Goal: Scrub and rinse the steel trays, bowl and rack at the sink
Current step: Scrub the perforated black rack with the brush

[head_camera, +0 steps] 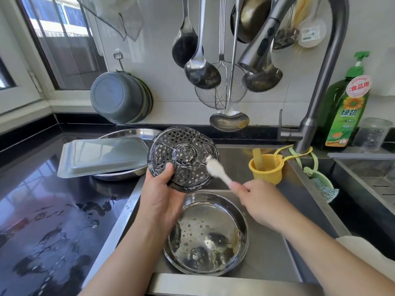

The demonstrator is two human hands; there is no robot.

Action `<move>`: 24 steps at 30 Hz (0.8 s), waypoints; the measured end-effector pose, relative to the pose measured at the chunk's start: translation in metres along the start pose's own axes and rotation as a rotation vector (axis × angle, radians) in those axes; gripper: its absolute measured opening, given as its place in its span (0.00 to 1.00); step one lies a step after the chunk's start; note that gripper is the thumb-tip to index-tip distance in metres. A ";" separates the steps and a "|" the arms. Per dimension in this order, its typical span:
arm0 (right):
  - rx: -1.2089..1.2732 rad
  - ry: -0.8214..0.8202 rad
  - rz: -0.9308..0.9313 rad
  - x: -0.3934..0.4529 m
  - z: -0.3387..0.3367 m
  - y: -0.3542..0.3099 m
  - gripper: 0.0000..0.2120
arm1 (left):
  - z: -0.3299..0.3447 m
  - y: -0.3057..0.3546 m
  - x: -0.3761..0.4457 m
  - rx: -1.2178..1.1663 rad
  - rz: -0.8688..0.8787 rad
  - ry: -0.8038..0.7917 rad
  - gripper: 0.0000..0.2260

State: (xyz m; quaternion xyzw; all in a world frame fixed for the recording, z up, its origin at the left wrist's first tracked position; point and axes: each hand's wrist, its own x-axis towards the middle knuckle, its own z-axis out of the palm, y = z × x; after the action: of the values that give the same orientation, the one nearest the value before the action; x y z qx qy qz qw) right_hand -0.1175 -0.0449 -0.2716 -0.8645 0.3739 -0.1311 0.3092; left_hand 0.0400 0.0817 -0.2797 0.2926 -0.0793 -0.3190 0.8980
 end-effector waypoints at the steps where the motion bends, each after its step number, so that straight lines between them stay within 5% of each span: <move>1: -0.024 -0.039 -0.035 -0.005 0.006 -0.001 0.27 | 0.000 -0.001 -0.001 0.021 -0.001 -0.015 0.17; 6: 0.019 0.066 0.043 0.003 -0.002 -0.006 0.29 | 0.004 -0.008 -0.008 0.130 -0.022 -0.077 0.18; 11: -0.032 -0.129 -0.022 -0.011 0.013 -0.012 0.26 | 0.002 -0.006 -0.007 0.109 -0.022 -0.072 0.17; 14: -0.023 0.018 0.064 0.001 -0.004 -0.006 0.27 | 0.003 -0.008 -0.008 0.136 -0.024 -0.092 0.17; 18: -0.054 -0.166 -0.047 -0.015 0.015 -0.012 0.25 | 0.003 -0.011 -0.009 0.140 -0.030 -0.090 0.17; 24: -0.049 -0.042 -0.003 -0.002 0.004 -0.008 0.28 | 0.000 -0.009 -0.005 0.118 -0.008 -0.077 0.17</move>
State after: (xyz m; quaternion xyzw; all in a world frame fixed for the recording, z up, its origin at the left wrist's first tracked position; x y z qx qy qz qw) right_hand -0.1120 -0.0376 -0.2700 -0.8748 0.3693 -0.1042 0.2956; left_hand 0.0313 0.0795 -0.2850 0.3330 -0.1311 -0.3285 0.8741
